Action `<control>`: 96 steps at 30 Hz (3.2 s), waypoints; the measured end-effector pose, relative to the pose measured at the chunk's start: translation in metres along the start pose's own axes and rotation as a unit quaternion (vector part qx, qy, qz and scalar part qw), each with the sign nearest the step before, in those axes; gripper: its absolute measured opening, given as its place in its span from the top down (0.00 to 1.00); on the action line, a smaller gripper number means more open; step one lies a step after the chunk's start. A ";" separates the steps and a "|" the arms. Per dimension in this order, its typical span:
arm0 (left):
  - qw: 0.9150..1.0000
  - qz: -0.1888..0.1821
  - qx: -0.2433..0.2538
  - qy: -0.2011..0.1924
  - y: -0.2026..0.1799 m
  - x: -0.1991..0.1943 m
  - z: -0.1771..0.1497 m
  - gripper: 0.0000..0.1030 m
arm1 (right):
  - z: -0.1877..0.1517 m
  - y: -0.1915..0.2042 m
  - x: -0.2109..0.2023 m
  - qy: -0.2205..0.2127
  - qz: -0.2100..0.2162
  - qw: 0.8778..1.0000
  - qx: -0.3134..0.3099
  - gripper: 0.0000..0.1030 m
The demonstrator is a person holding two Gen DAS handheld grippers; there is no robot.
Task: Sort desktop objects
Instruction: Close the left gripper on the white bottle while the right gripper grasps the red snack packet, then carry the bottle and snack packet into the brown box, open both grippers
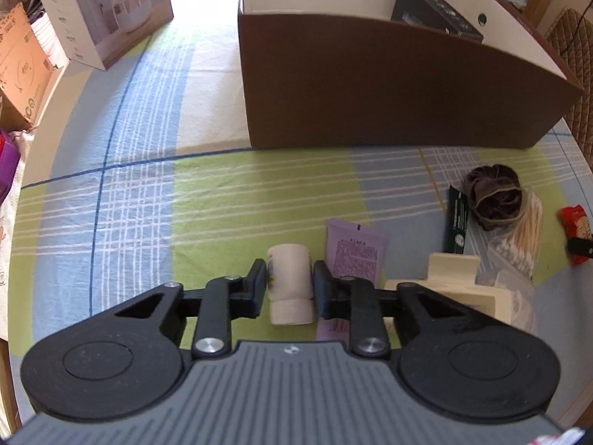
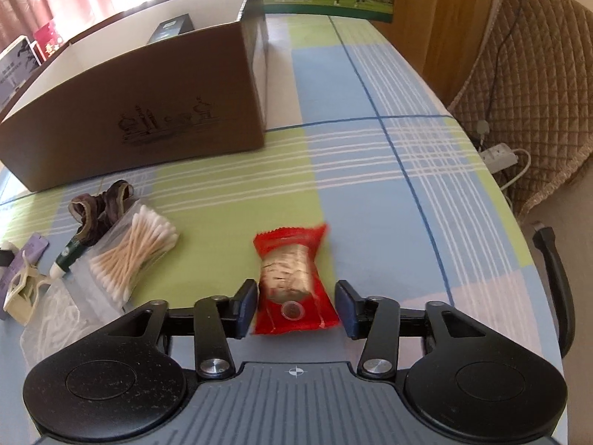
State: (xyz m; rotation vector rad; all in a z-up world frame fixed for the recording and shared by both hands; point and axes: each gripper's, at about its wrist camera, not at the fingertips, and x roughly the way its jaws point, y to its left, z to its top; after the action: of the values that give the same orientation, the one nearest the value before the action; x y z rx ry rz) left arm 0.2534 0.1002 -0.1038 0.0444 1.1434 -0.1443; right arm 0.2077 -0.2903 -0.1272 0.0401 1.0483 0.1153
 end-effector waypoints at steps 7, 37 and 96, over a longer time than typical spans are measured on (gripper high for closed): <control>1.000 0.013 -0.004 0.002 0.010 0.002 -0.010 0.78 | 0.001 -0.002 -0.003 -0.009 -0.007 1.000 0.002 0.44; 0.998 -0.014 -0.020 -0.057 -0.009 -0.062 0.000 0.78 | 0.042 0.043 -0.047 -0.045 0.132 0.988 -0.068 0.78; 0.998 -0.018 0.050 0.024 -0.040 0.049 0.176 0.71 | 0.192 0.154 0.081 0.040 0.150 0.979 -0.131 0.78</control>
State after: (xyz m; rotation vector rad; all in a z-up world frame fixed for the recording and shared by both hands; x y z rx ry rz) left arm 0.4266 0.0365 -0.0736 0.1176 1.1842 -0.2331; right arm 0.4025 -0.1239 -0.0871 -0.0460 1.0942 0.5325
